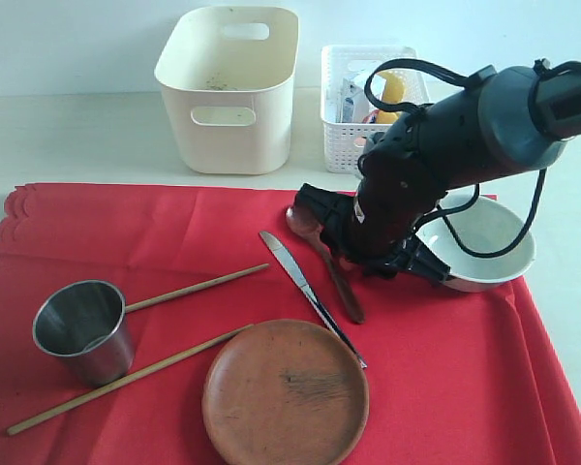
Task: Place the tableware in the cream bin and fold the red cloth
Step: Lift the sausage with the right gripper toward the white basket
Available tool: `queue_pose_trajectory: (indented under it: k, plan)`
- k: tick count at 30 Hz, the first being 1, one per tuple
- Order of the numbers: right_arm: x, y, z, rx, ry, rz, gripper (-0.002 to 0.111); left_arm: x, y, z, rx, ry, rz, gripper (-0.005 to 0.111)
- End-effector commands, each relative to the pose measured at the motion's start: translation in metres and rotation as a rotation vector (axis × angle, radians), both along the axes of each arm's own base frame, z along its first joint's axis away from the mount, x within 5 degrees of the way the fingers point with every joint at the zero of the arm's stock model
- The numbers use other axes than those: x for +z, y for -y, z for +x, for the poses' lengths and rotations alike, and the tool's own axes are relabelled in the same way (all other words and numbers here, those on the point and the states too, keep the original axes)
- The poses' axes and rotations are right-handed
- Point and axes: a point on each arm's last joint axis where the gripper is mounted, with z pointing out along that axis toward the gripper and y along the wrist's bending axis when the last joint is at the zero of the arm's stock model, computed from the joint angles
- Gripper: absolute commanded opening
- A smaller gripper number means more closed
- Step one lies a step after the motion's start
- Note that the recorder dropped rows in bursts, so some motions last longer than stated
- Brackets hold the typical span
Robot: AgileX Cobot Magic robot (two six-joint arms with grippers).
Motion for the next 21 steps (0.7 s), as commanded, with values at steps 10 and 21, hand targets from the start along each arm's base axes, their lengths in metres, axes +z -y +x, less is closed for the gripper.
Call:
queue_pose_trajectory:
  k: [10,21]
  plan:
    - [0.001,0.0,-0.001,-0.013,-0.003,0.002,0.004,0.0,0.0,0.0,-0.008,0.01,-0.001,0.0]
    - [0.035,0.002,-0.001,0.028,0.09,0.028,0.0,0.0,0.0,0.0,-0.008,0.01,-0.001,0.0]
